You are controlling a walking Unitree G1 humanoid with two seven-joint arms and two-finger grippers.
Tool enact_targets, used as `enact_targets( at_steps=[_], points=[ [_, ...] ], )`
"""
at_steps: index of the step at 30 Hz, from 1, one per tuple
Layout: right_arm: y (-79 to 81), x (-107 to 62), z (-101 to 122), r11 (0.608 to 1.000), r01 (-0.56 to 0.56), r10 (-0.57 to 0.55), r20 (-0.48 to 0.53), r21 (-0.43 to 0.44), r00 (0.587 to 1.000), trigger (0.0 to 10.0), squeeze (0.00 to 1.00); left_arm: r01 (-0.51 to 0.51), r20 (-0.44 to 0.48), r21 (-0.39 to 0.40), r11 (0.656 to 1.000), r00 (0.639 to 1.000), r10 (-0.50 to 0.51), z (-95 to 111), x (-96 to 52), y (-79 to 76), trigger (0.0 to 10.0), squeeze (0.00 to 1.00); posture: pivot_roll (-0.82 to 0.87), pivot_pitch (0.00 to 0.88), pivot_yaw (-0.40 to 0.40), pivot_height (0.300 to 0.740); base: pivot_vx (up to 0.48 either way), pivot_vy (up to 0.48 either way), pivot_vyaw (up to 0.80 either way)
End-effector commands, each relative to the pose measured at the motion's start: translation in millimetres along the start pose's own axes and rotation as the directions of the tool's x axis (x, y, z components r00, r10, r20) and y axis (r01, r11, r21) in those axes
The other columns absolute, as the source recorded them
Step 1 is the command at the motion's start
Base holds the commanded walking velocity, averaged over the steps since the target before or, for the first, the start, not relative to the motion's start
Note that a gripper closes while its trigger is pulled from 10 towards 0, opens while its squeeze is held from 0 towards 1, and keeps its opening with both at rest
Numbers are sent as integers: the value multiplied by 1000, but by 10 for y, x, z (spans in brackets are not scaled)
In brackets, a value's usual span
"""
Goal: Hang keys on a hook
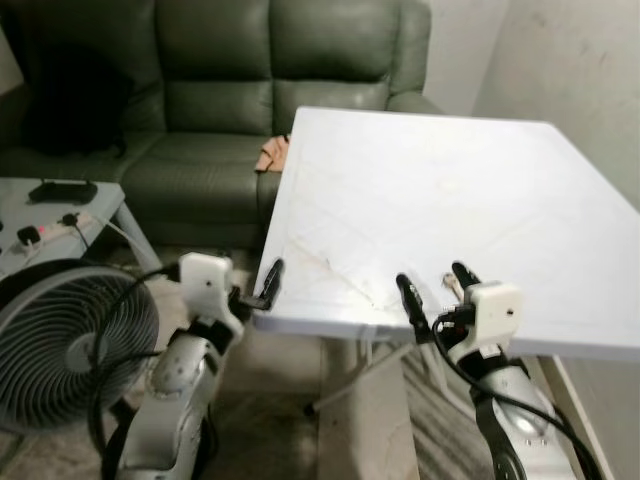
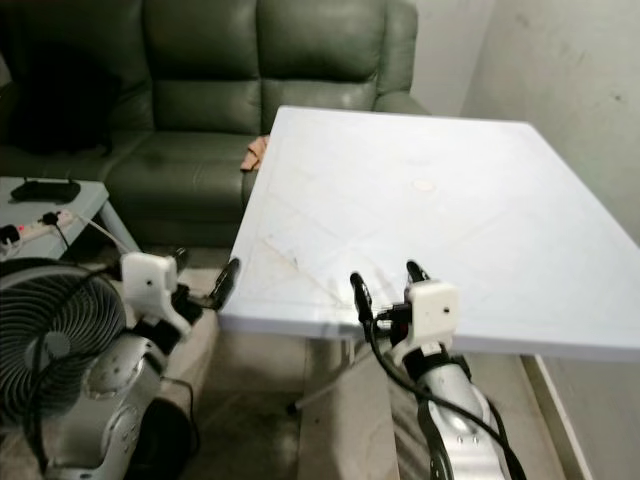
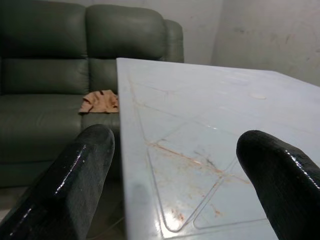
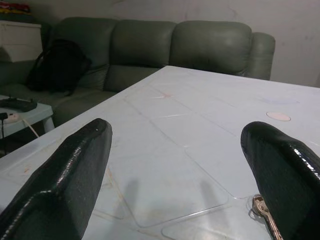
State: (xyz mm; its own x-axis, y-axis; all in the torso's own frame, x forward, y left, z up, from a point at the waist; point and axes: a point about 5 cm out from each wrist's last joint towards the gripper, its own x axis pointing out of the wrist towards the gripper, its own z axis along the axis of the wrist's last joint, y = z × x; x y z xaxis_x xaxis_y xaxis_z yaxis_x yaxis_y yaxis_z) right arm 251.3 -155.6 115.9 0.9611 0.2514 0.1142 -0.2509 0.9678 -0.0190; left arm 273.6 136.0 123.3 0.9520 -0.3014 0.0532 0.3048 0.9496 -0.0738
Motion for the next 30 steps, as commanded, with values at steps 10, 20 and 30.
enact_targets(
  at_steps=[10, 20, 30],
  points=[
    [-42, 132, 34, 999, -27, 26, -28, -37, 999, 10000, 0, 123, -17, 55, 991, 992, -122, -11, -15, -163, 10000, 0, -20, 0, -12, 740, 0, 0, 0],
    [-158, 357, 62, 995, -52, 46, -66, -90, 997, 10000, 0, 208, -16, 72, 975, 978, -208, 25, 13, -283, 10000, 0, -10, 18, -20, 740, 0, 0, 0],
    [-226, 531, -72, 997, 58, -66, -153, -59, 986, 10000, 0, 270, -24, 69, 960, 963, -269, 14, -96, -464, 10000, 0, 10, 78, -31, 740, 0, 0, 0]
  ],
)
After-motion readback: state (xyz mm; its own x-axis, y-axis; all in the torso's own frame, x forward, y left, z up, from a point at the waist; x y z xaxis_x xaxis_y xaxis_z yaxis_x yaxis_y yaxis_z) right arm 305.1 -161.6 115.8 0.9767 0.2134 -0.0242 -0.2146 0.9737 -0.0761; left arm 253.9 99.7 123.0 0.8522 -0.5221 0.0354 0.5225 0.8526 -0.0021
